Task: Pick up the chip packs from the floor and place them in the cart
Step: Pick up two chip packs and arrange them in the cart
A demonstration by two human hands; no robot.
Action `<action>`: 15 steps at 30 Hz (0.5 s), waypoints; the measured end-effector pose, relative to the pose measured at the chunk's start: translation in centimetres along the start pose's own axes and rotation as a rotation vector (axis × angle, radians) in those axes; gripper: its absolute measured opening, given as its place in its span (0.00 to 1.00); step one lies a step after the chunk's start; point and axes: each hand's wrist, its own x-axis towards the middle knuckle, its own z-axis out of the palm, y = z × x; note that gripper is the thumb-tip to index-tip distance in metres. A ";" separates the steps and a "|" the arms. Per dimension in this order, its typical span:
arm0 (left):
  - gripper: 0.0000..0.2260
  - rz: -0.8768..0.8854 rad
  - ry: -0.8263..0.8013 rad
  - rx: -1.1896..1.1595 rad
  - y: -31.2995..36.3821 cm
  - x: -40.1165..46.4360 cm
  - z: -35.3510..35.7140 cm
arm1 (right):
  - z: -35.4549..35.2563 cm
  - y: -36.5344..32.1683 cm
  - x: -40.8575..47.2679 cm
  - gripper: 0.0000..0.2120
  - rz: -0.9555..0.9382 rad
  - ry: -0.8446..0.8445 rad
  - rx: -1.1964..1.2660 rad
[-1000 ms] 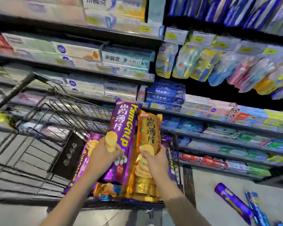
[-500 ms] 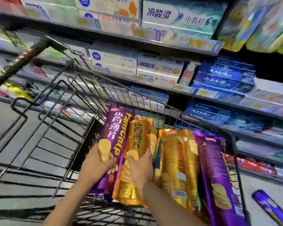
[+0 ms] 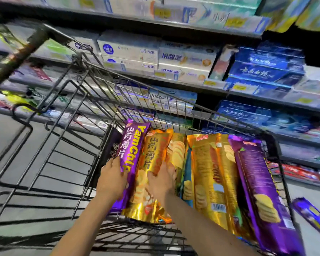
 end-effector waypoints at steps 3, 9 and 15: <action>0.18 0.082 0.003 0.023 2.4 -0.3 -2.3 | -4.1 -0.6 -1.2 0.32 -0.097 0.012 -0.072; 0.28 0.420 0.037 0.289 13.6 -2.5 -8.5 | -15.9 -0.9 -4.3 0.30 -0.248 0.167 -0.263; 0.31 0.785 0.088 0.471 28.2 -7.3 -10.0 | -28.9 5.1 -8.7 0.28 -0.173 0.393 -0.340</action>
